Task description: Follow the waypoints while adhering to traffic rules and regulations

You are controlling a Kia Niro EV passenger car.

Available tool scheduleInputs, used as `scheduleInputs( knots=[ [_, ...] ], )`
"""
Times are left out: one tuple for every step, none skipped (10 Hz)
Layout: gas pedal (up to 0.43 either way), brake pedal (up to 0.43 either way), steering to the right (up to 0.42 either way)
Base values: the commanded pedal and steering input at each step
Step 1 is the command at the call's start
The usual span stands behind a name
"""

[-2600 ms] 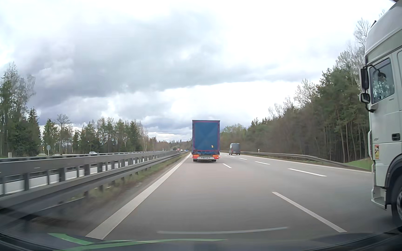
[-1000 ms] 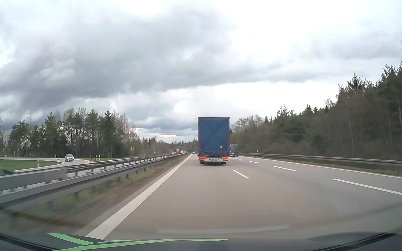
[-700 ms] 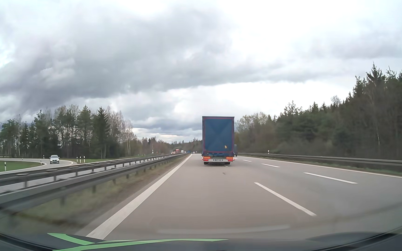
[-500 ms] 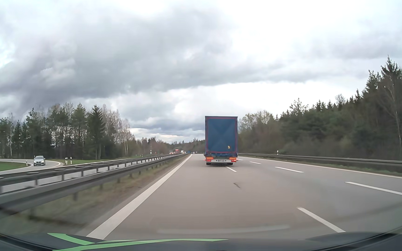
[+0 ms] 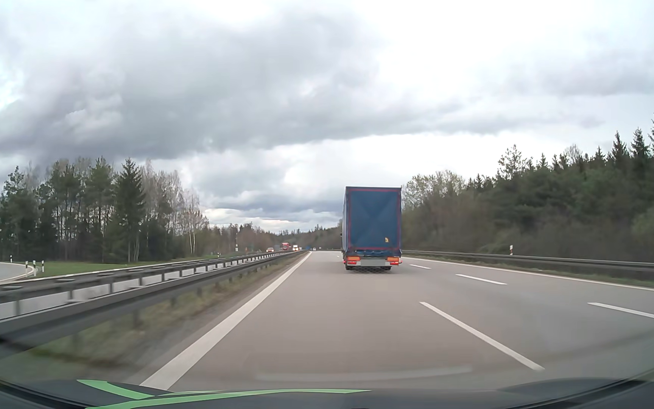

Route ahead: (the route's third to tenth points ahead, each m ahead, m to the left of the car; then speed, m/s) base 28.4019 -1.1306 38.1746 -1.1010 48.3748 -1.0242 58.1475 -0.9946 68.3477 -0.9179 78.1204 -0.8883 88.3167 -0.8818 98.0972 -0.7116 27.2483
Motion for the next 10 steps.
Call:
scheduleInputs(
  knots=[
    [0.350,0.000,-0.003],
    [0.358,0.000,-0.003],
    [0.370,0.000,-0.003],
    [0.370,0.000,-0.003],
    [0.370,0.000,-0.003],
    [0.370,0.000,-0.003],
    [0.370,0.000,-0.003],
    [0.378,0.000,-0.003],
    [0.378,0.000,-0.004],
    [0.378,0.000,-0.004]
  ],
)
